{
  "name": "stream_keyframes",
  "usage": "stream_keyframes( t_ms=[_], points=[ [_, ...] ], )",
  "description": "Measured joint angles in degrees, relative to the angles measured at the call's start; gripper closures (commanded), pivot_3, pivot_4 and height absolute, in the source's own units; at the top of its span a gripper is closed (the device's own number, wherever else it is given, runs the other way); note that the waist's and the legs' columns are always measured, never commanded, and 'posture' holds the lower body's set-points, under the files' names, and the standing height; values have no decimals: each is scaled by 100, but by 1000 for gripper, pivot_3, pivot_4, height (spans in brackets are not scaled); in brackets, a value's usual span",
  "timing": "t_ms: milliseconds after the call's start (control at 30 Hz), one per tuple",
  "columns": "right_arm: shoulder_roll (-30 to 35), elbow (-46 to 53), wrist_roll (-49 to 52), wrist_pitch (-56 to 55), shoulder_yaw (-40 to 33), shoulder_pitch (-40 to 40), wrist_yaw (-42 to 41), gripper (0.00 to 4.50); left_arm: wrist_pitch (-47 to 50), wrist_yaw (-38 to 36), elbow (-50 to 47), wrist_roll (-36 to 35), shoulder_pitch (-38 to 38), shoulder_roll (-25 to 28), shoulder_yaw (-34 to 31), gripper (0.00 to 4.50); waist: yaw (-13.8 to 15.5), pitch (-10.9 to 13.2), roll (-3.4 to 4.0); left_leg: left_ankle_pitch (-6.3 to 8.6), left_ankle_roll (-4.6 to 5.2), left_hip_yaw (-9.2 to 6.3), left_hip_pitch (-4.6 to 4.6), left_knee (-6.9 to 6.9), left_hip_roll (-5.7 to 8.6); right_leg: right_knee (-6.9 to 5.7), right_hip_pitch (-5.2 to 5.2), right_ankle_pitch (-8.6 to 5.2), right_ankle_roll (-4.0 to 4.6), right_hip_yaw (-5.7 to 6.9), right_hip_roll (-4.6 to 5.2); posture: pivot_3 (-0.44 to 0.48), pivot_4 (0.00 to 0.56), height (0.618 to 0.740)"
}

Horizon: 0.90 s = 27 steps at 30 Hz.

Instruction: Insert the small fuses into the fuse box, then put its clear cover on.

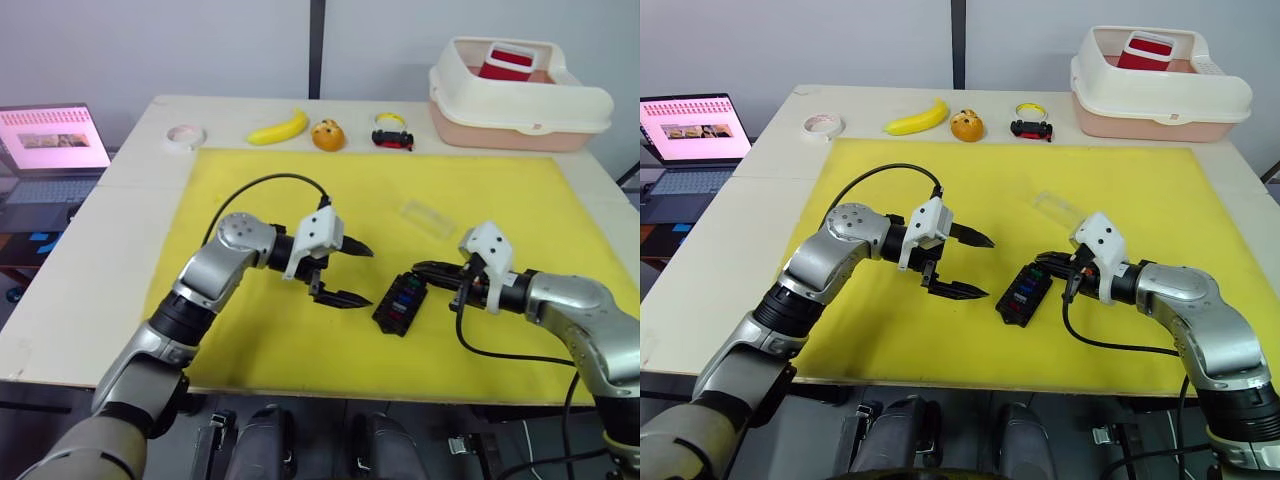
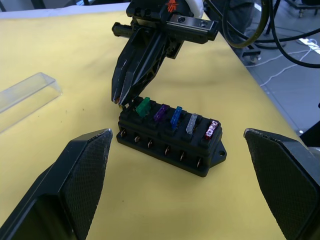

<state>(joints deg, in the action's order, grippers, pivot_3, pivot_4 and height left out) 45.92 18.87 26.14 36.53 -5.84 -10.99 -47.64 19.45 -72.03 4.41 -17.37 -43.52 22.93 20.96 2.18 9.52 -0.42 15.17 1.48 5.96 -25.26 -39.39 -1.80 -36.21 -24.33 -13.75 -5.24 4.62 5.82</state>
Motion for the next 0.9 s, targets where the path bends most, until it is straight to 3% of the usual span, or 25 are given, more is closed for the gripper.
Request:
stream_keyframes(
  t_ms=[900],
  points=[
    [12,263,84,172,-37,75,74,4500,-3,2,0,29,0,-38,0,53,0,0,0,0,0,0,0,0,0,0,0,0,0,0,0,0,150,740]
  ],
)
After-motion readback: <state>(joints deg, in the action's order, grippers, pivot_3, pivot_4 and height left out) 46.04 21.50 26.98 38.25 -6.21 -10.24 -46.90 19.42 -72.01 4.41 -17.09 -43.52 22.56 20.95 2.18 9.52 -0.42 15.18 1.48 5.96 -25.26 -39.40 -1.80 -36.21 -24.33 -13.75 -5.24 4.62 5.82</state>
